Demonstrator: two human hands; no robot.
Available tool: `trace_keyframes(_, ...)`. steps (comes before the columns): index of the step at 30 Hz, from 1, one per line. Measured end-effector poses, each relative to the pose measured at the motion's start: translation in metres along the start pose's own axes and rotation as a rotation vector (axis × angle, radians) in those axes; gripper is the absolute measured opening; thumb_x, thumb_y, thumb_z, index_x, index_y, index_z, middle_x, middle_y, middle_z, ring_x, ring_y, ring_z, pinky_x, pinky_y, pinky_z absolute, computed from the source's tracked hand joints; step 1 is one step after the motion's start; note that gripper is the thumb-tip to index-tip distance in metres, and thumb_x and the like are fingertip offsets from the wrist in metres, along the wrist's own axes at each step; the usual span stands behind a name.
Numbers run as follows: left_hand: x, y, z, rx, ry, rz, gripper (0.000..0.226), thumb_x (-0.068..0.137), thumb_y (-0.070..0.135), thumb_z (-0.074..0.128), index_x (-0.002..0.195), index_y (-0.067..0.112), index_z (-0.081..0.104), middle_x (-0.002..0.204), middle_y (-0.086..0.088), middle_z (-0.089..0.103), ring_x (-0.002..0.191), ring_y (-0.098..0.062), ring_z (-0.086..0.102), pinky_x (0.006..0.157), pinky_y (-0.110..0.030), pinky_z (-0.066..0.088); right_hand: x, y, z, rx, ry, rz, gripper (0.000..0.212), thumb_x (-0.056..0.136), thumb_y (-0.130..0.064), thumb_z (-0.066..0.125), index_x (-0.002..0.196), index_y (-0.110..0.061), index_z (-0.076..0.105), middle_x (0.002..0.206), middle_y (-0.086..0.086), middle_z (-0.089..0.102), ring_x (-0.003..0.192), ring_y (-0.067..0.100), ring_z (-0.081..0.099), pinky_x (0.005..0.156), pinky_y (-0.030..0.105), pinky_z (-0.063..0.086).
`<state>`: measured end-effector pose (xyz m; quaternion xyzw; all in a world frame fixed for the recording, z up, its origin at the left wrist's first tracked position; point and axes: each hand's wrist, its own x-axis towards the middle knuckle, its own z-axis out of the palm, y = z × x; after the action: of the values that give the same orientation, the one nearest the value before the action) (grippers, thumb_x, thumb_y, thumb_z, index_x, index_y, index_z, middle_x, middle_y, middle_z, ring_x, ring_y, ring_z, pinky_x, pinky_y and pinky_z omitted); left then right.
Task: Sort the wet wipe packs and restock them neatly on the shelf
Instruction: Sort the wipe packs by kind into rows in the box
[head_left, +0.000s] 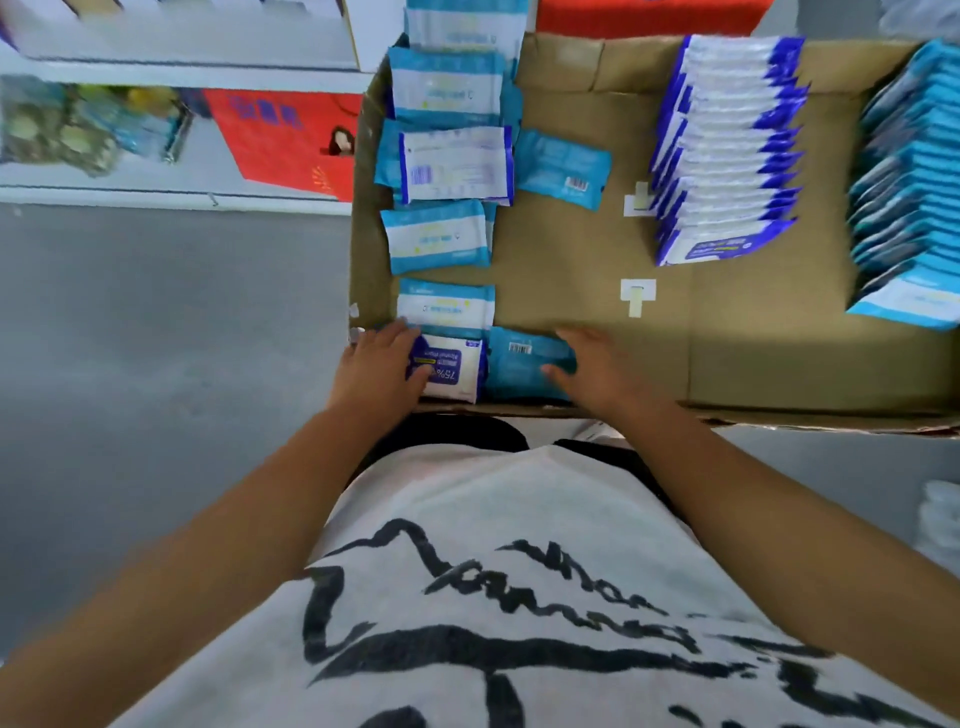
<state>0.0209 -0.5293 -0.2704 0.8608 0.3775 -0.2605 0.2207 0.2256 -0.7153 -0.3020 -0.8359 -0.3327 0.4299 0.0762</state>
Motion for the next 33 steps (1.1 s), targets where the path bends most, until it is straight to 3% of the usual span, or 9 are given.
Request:
trace_keyframes(4,0.018,-0.007,-0.001,0.095,-0.079,0.11,0.059,0.1,0.044,0.058,0.152,0.021,0.041,0.158,-0.002,0.044,0.145,-0.027,0.03,0.12,-0.05,0.021,-0.002,0.0,0.006,-0.028,0.065,0.079,0.06,0.09,-0.036,0.07,0.143,-0.016,0.05,0.143,0.012,0.051,0.132,0.03,0.043,0.11,0.038,0.036)
trace_keyframes(10,0.026,-0.009,0.002,0.067,-0.078,0.131,0.055,0.099,0.045,0.06,0.146,0.019,0.049,0.149,-0.007,0.05,0.139,-0.029,0.038,0.117,-0.05,0.027,-0.006,0.001,0.005,-0.08,0.134,0.159,0.051,0.089,-0.04,0.07,0.133,-0.018,0.06,0.13,0.01,0.052,0.125,0.032,0.042,0.104,0.043,0.038)
trace_keyframes(14,0.023,-0.01,-0.001,-0.043,-0.027,0.132,0.053,0.099,0.045,0.061,0.144,0.017,0.052,0.148,-0.006,0.052,0.139,-0.027,0.038,0.117,-0.05,0.03,-0.013,-0.004,0.0,0.187,0.155,0.143,0.038,0.087,-0.023,0.075,0.12,-0.007,0.064,0.118,0.014,0.059,0.107,0.028,0.053,0.087,0.029,0.039)
trace_keyframes(17,0.014,0.004,-0.012,-0.313,0.033,0.082,0.053,0.098,0.045,0.064,0.143,0.02,0.053,0.147,-0.002,0.053,0.135,-0.019,0.044,0.11,-0.038,0.038,-0.026,-0.013,-0.006,0.374,0.21,0.152,0.022,0.092,-0.025,0.069,0.106,-0.009,0.062,0.097,0.01,0.064,0.086,0.023,0.057,0.073,0.033,0.043)
trace_keyframes(19,0.009,0.018,-0.025,-0.609,-0.043,0.003,0.056,0.097,0.049,0.064,0.144,0.021,0.052,0.143,0.003,0.055,0.126,-0.011,0.051,0.101,-0.028,0.042,-0.038,-0.024,-0.014,0.557,0.239,0.159,0.021,0.095,-0.027,0.066,0.106,-0.009,0.063,0.091,0.006,0.065,0.082,0.019,0.06,0.071,0.034,0.048)
trace_keyframes(22,0.0,0.037,-0.049,-1.096,-0.327,-0.08,0.073,0.088,0.064,0.066,0.145,0.021,0.052,0.137,0.008,0.063,0.122,-0.011,0.063,0.11,-0.036,0.046,-0.058,-0.047,-0.024,0.941,0.172,0.132,0.021,0.1,-0.03,0.06,0.112,-0.014,0.066,0.092,-0.002,0.072,0.083,0.009,0.069,0.073,0.025,0.054)
trace_keyframes(25,-0.008,0.052,-0.06,-1.578,-0.545,-0.03,0.042,0.101,0.039,0.057,0.138,0.02,0.056,0.135,0.001,0.069,0.125,-0.02,0.066,0.111,-0.046,0.048,-0.067,-0.068,-0.028,1.278,0.046,0.11,0.032,0.102,-0.031,0.055,0.122,-0.008,0.065,0.113,0.008,0.074,0.105,0.021,0.071,0.091,0.037,0.058)
trace_keyframes(28,-0.013,0.06,-0.068,-1.779,-0.54,0.007,0.035,0.109,0.023,0.046,0.143,0.017,0.053,0.141,-0.004,0.065,0.128,-0.024,0.063,0.104,-0.048,0.054,-0.07,-0.085,-0.032,1.345,0.107,0.119,0.031,0.1,-0.031,0.058,0.122,-0.01,0.067,0.115,0.007,0.075,0.108,0.022,0.071,0.094,0.041,0.057)
trace_keyframes(33,-0.011,0.053,-0.076,-1.881,-0.426,-0.096,0.035,0.108,0.02,0.049,0.142,0.014,0.055,0.135,-0.005,0.069,0.122,-0.023,0.067,0.096,-0.047,0.059,-0.078,-0.09,-0.044,1.208,0.471,0.09,0.016,0.097,-0.03,0.065,0.106,-0.021,0.075,0.101,-0.001,0.078,0.099,0.018,0.073,0.089,0.038,0.058)
